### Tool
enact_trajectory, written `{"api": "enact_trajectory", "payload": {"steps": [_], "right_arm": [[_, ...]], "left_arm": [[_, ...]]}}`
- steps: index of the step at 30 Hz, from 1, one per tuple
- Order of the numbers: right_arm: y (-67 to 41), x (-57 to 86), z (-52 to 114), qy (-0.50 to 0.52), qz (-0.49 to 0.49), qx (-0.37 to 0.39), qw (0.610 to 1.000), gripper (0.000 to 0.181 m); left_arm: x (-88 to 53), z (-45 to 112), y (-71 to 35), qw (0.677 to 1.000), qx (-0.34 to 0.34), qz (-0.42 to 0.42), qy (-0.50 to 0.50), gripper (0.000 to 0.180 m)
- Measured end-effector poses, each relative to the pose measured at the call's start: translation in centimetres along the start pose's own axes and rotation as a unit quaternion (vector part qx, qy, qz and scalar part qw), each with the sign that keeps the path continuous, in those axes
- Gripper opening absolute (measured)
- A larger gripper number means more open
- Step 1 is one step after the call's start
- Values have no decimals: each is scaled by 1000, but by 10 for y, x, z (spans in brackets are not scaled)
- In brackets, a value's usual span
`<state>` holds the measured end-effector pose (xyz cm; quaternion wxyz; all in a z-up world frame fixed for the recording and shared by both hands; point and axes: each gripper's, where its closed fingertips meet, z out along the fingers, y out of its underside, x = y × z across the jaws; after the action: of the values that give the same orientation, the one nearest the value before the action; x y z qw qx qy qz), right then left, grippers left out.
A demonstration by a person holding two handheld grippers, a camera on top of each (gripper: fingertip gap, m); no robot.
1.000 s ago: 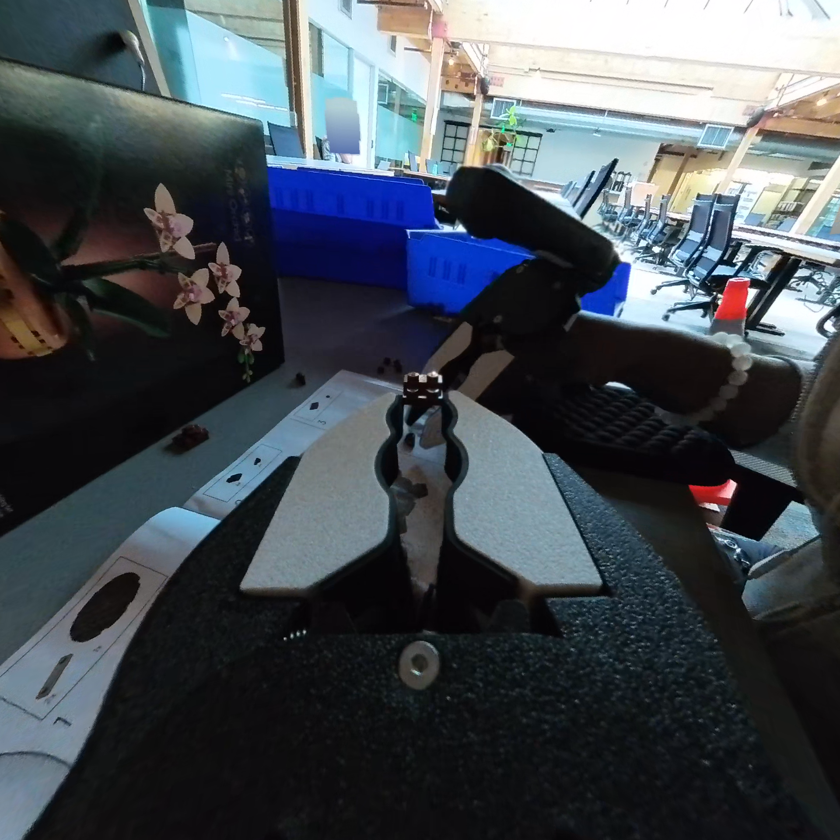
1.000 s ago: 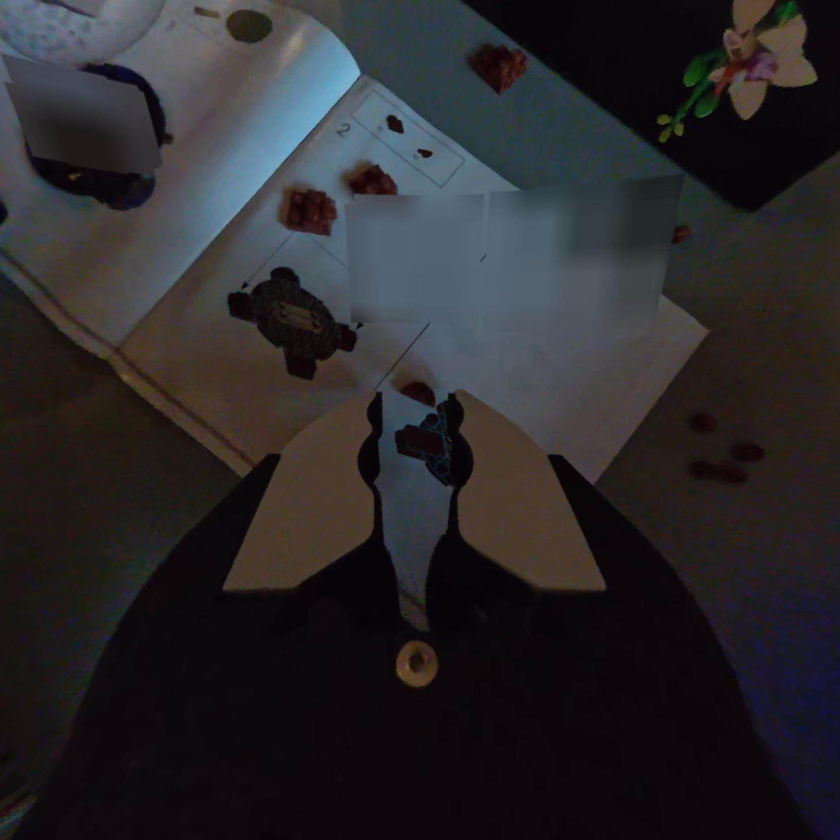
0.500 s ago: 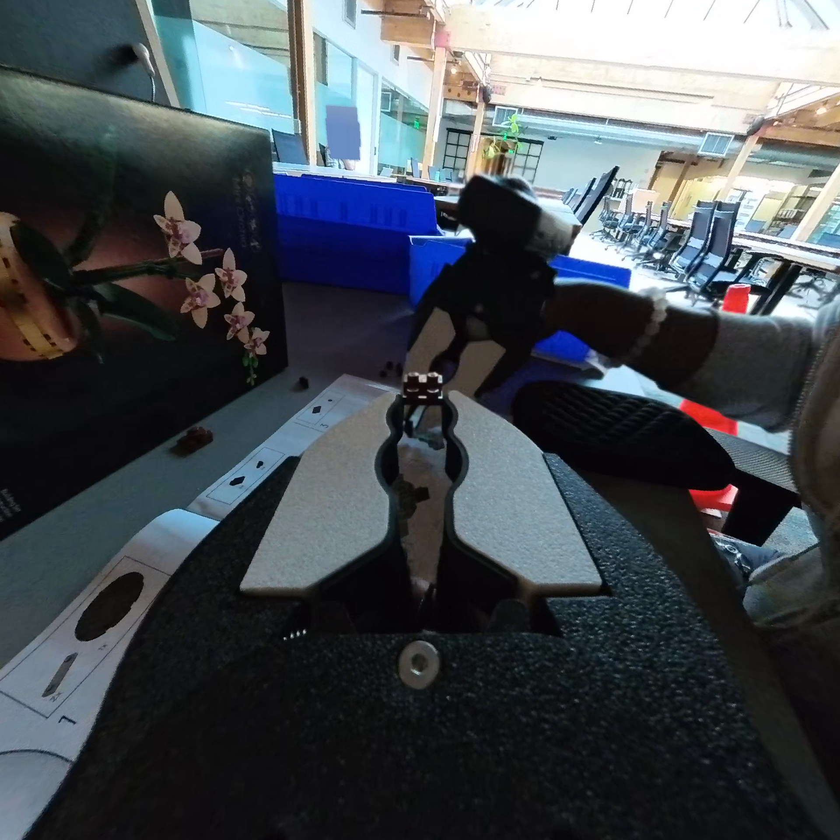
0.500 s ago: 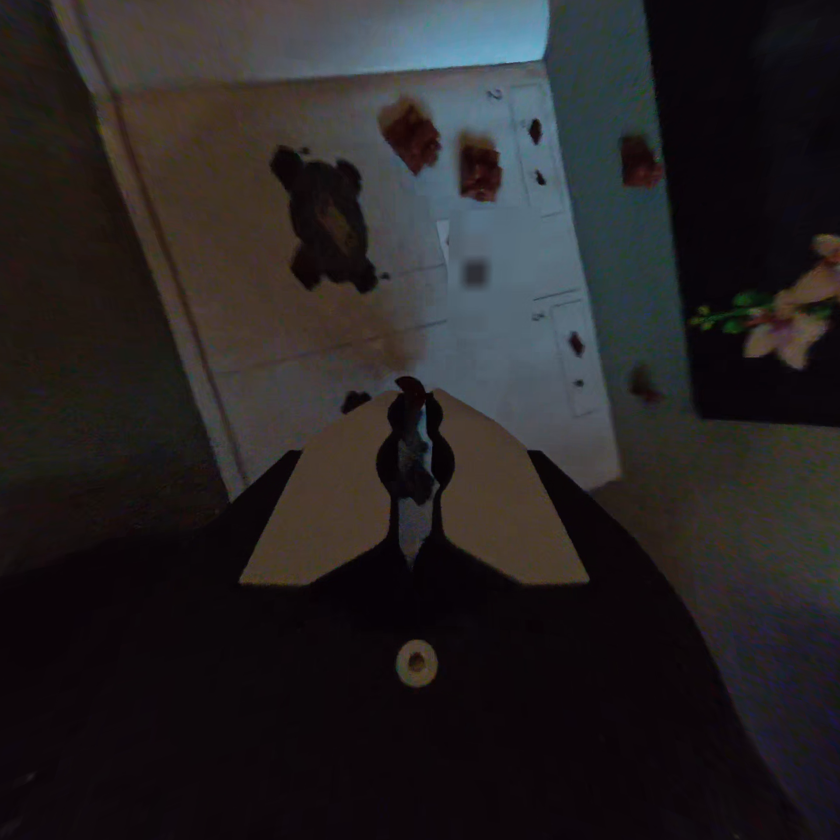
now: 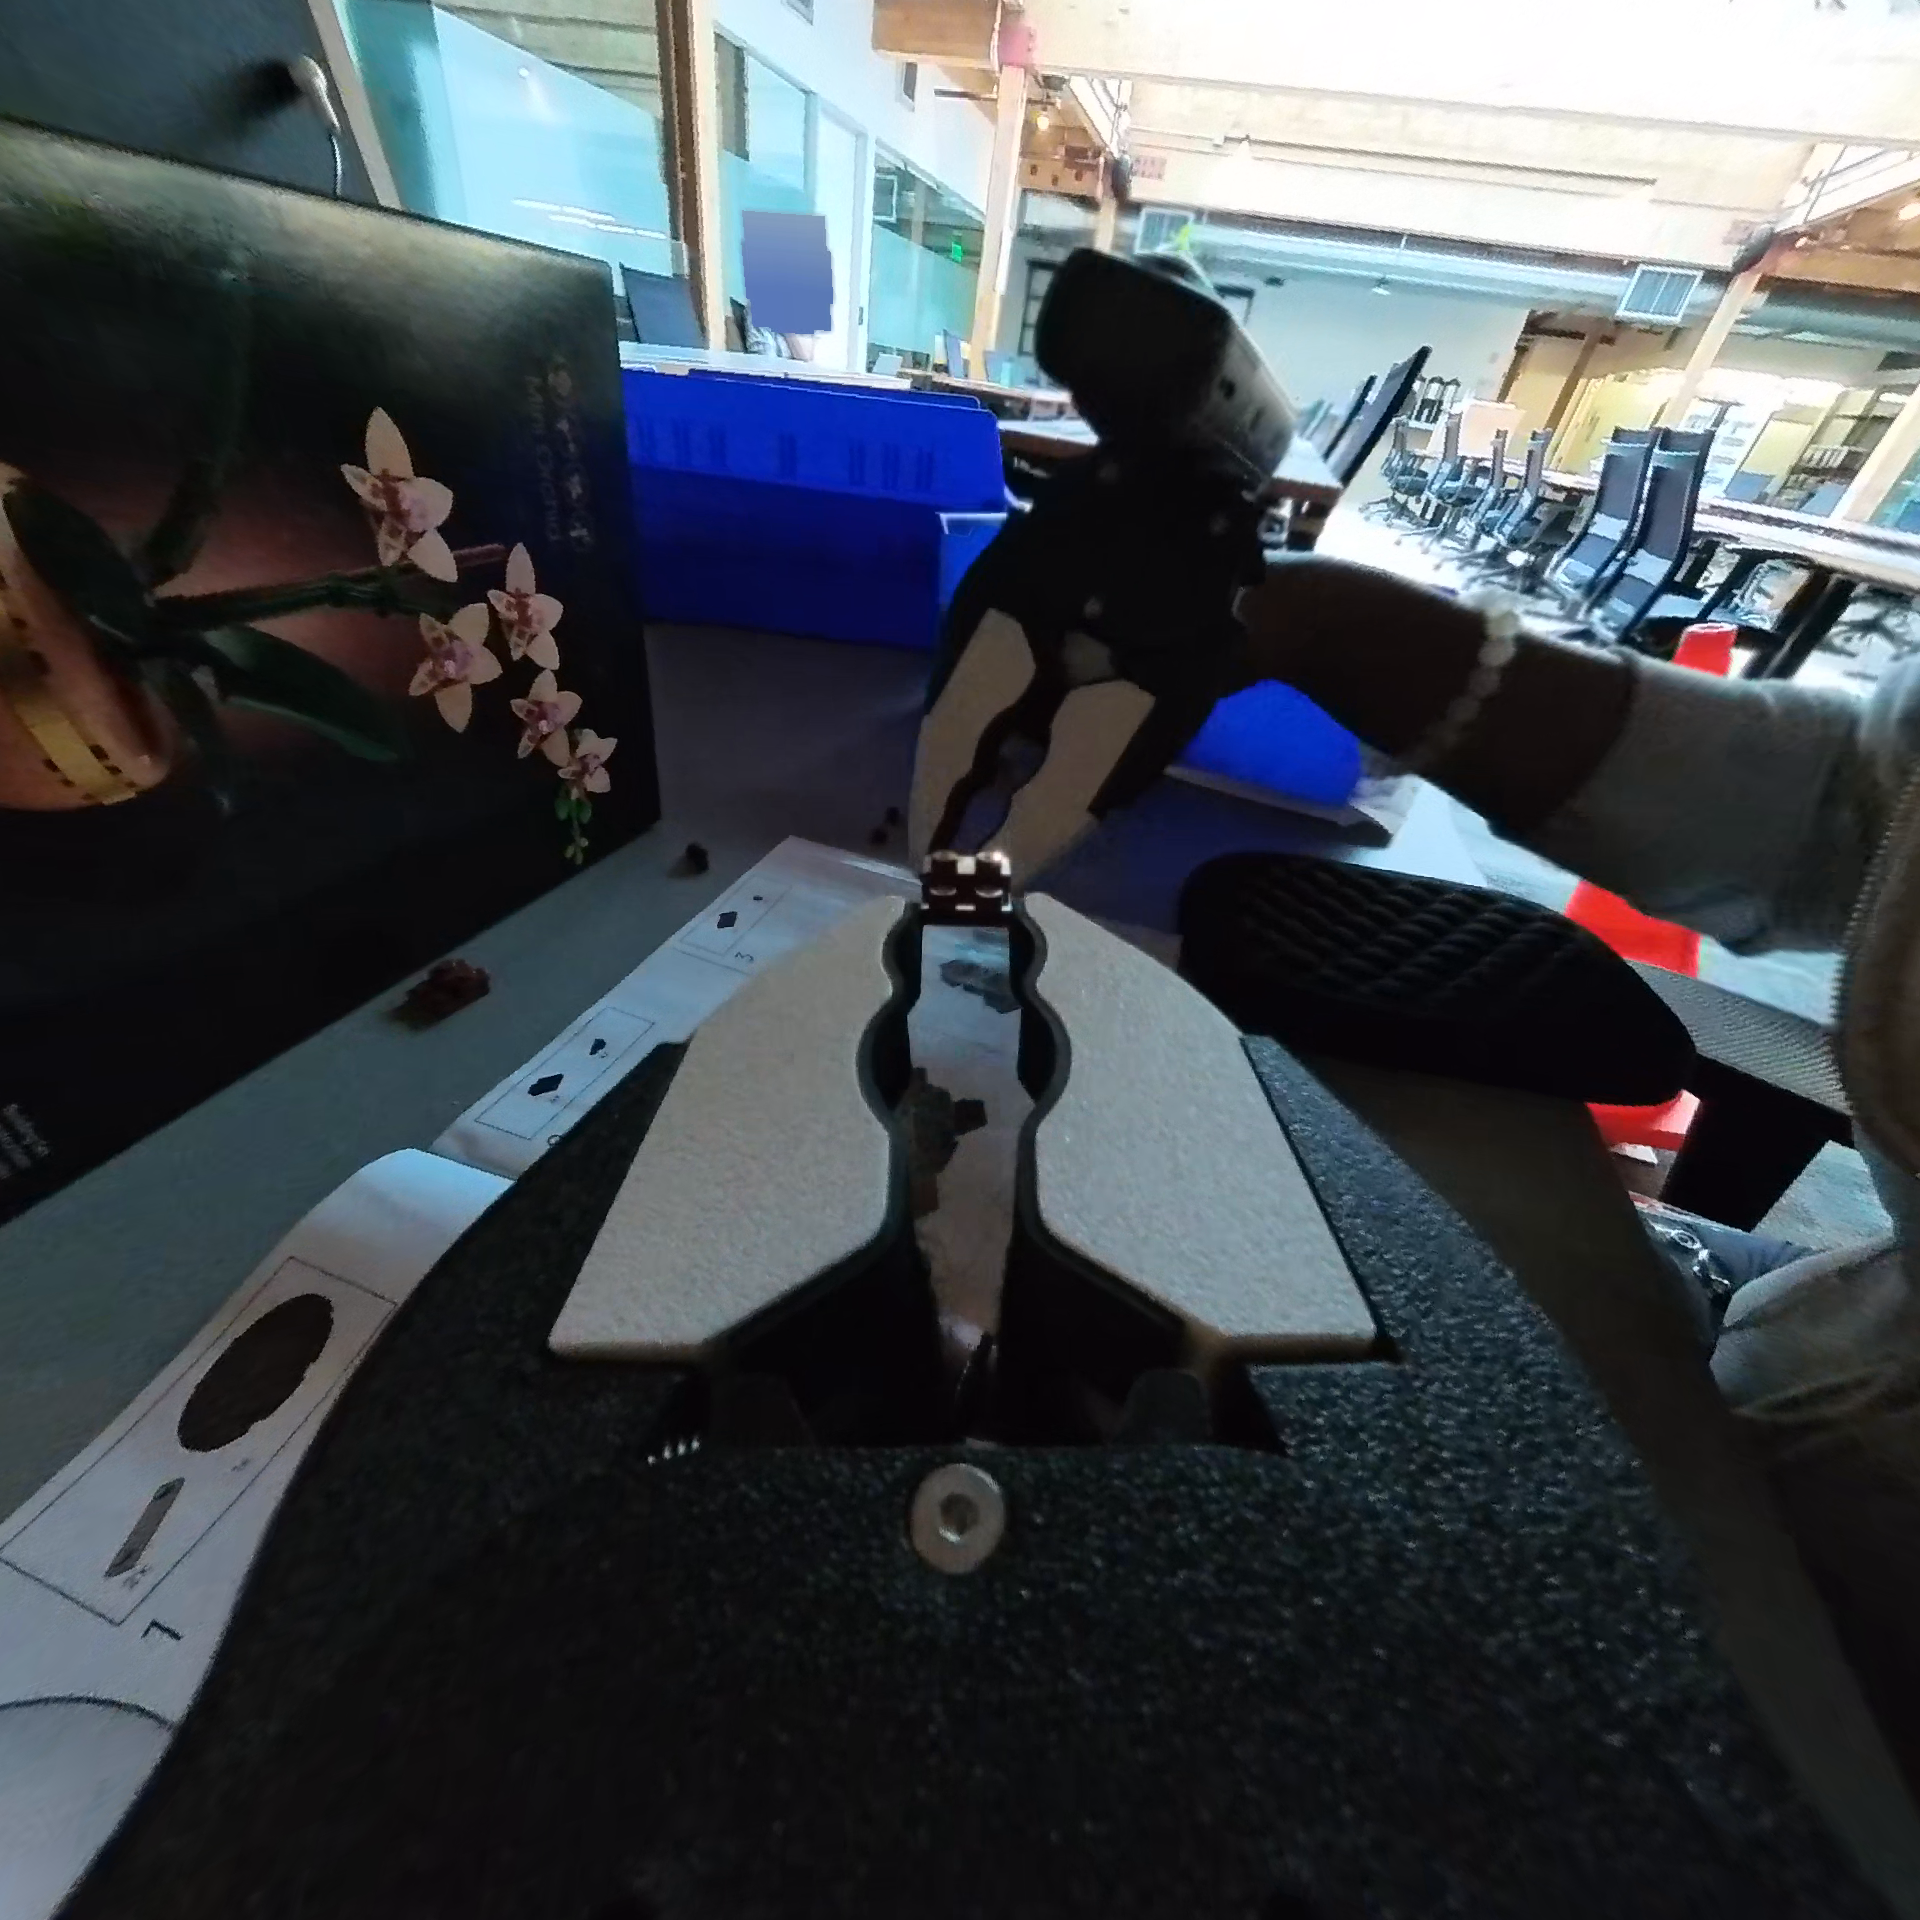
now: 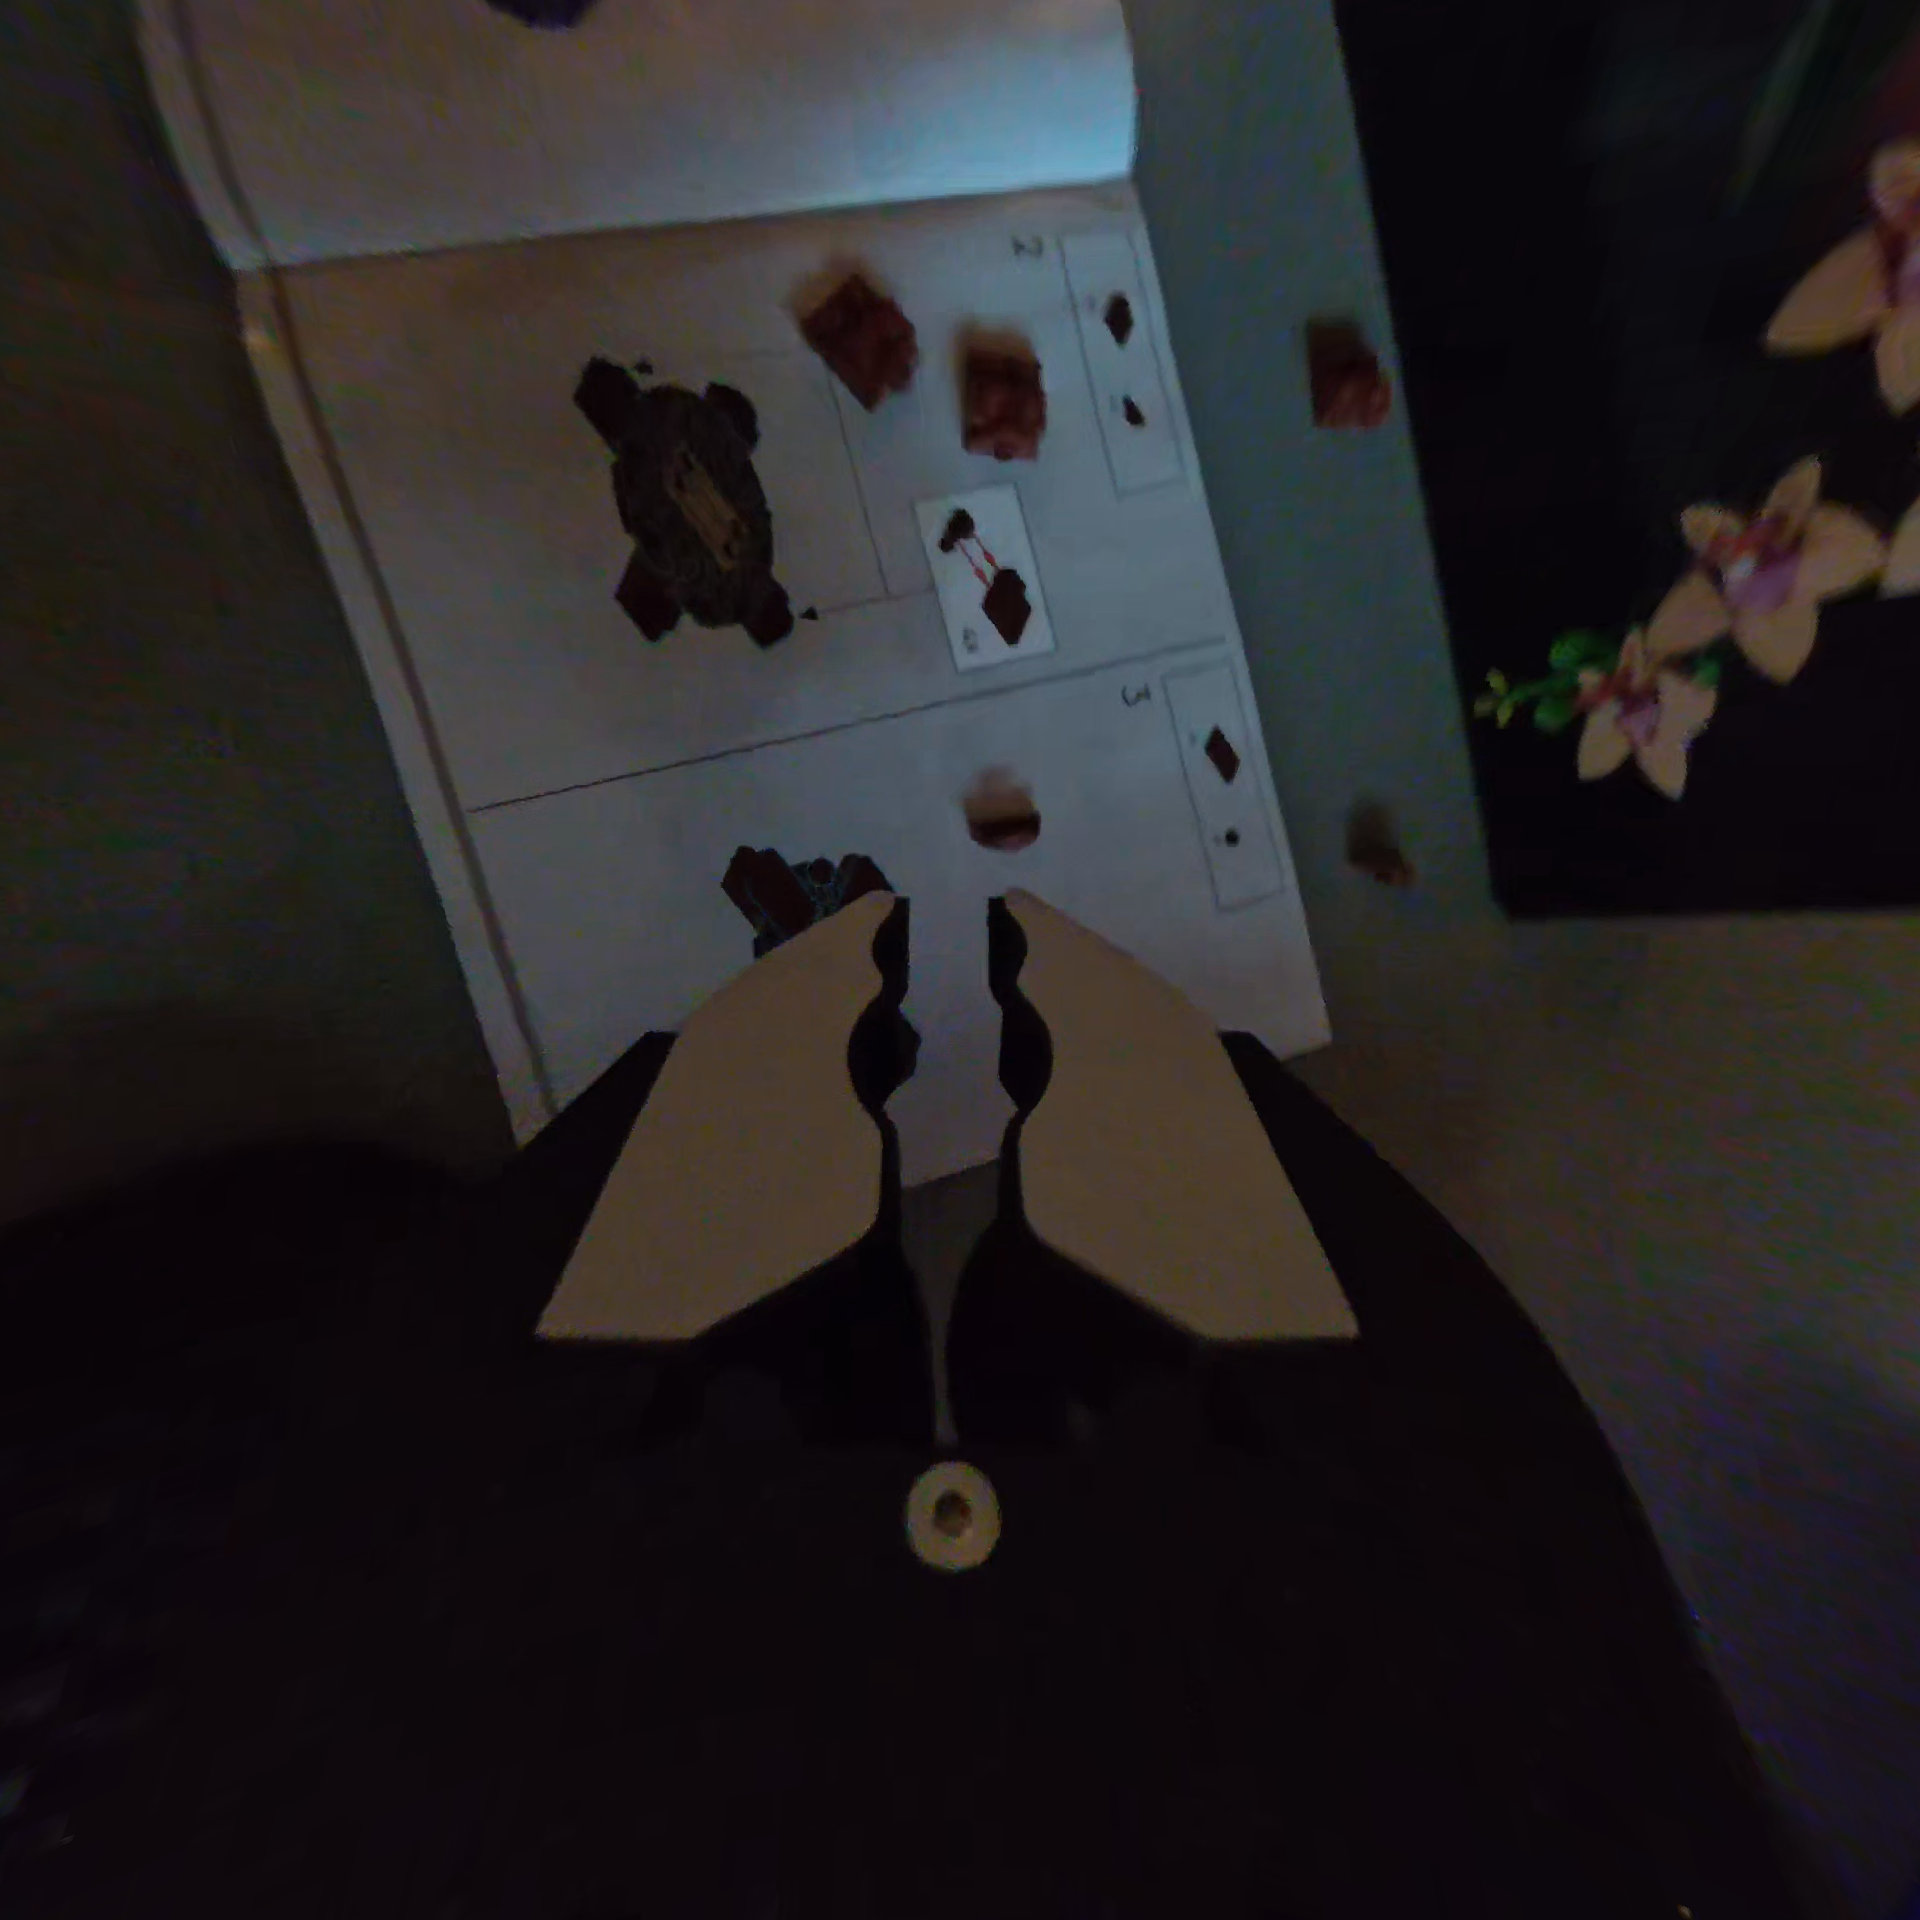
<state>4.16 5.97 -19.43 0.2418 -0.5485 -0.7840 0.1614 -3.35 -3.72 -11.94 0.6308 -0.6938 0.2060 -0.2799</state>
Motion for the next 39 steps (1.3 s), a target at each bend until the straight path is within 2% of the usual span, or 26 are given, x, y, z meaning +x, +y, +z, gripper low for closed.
{"api": "enact_trajectory", "payload": {"steps": [3,9,24,28,32,39], "right_arm": [[-5,6,8,-37,-59,32,997,19],[0,14,22,-81,-39,112,990,15],[-2,13,28,-79,-46,125,988,8],[-2,13,27,-87,-40,131,987,10],[-2,13,27,-110,-36,151,982,20],[-5,14,31,-132,-34,180,974,22]], "left_arm": [[-1,0,0,1000,-1,0,-2,14],[-2,-1,2,1000,-5,1,-5,14],[-2,0,3,1000,-7,0,-3,14],[-1,0,4,1000,-8,1,-4,14],[-1,0,4,1000,-8,0,-2,14],[-2,0,3,1000,-7,1,-4,14]]}}
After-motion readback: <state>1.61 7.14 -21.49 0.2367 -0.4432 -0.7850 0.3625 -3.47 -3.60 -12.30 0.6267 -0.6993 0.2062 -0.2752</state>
